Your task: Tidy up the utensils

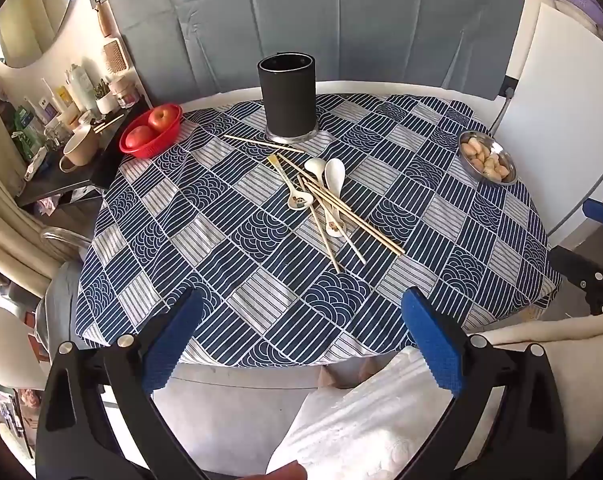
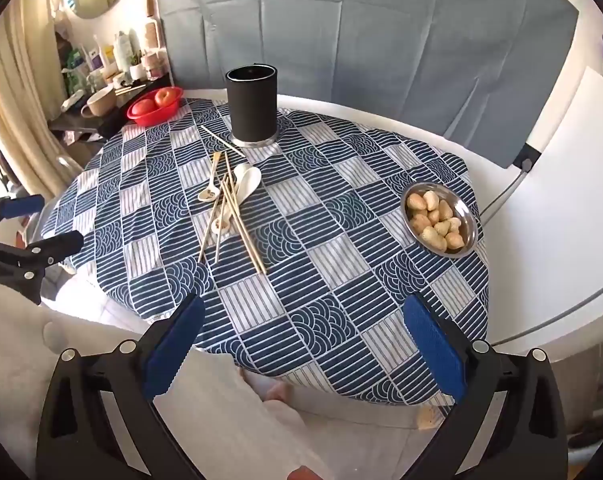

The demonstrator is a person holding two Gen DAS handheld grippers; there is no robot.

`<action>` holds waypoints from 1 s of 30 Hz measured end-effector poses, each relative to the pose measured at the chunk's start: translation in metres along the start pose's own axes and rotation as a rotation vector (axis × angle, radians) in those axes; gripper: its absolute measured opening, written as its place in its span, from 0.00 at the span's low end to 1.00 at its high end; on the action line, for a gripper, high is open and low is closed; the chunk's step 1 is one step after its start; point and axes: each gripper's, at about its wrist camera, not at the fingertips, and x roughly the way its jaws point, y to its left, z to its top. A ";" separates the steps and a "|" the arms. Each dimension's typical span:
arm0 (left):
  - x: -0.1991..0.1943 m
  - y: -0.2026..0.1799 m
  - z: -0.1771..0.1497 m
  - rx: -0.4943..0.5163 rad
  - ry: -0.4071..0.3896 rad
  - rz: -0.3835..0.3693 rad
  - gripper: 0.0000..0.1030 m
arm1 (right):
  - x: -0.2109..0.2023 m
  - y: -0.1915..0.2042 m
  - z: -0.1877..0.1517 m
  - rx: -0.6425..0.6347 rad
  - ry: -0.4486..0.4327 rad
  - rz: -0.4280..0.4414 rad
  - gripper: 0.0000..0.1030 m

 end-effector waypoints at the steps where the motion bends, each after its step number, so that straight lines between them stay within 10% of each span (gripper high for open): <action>1: 0.000 0.000 0.000 0.001 -0.003 0.002 0.94 | 0.000 0.000 0.000 -0.001 -0.001 -0.001 0.93; 30: 0.004 0.002 0.005 0.013 -0.027 0.000 0.94 | 0.004 0.002 0.014 -0.024 -0.019 0.000 0.93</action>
